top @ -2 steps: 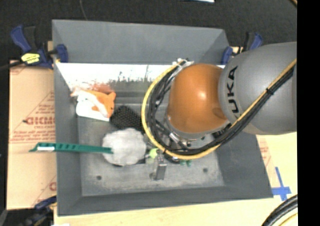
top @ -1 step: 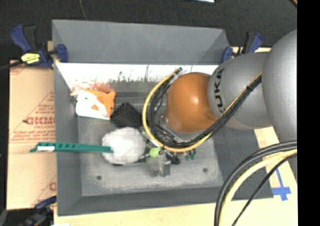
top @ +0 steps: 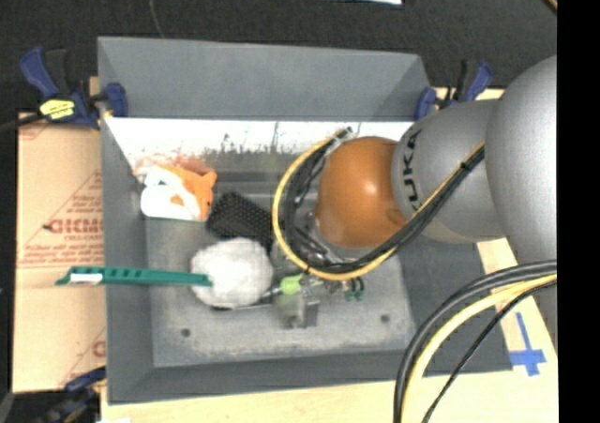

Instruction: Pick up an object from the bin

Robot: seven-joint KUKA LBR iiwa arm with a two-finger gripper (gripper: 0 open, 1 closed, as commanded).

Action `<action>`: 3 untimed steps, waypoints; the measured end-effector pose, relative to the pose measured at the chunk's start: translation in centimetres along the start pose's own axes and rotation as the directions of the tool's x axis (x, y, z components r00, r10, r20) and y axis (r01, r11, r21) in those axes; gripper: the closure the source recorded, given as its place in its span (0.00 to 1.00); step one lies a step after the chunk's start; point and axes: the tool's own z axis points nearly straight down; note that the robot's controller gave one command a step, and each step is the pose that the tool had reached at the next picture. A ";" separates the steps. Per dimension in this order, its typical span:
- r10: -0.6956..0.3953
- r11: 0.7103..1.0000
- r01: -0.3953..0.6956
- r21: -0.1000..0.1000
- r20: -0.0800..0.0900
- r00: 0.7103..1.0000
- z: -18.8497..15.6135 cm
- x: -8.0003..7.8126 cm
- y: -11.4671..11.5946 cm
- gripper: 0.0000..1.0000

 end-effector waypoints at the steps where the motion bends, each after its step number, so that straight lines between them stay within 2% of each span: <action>1: -0.150 0.989 0.150 0.005 0.001 0.989 0.3 -0.4 0.3 0.00; 2: -0.006 1.000 0.006 -0.001 0.001 1.000 -0.1 -0.1 0.0 0.00; 3: -0.124 0.992 0.124 0.004 0.007 0.992 0.1 -0.5 0.1 1.00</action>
Offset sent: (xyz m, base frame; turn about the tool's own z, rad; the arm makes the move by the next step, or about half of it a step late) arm -0.0001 0.0001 -0.0006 -0.0050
